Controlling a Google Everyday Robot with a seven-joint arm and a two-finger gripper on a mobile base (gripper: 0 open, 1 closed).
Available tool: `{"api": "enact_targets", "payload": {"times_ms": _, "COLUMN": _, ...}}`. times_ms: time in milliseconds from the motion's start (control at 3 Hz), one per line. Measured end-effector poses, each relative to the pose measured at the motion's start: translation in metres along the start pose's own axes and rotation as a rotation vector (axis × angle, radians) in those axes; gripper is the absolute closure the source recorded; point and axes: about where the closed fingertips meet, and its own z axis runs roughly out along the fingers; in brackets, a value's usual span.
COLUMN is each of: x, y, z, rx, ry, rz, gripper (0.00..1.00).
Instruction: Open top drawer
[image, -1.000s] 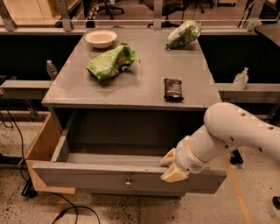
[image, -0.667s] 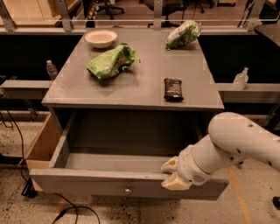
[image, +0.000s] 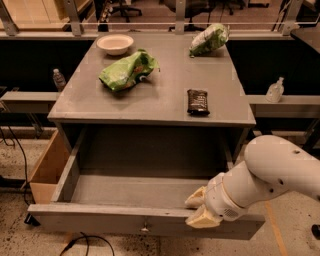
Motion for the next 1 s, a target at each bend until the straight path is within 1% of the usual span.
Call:
{"api": "enact_targets", "payload": {"times_ms": 333, "x": -0.0008, "y": 0.0007, "z": -0.0001, "rx": 0.000, "ry": 0.002, "rz": -0.003, "gripper": 0.82}}
{"api": "enact_targets", "payload": {"times_ms": 667, "x": -0.0015, "y": 0.0013, "z": -0.0001, "rx": 0.000, "ry": 0.003, "rz": -0.005, "gripper": 0.59}}
{"api": "enact_targets", "payload": {"times_ms": 1000, "x": -0.0024, "y": 0.0020, "z": -0.0001, "rx": 0.000, "ry": 0.005, "rz": -0.008, "gripper": 0.34}}
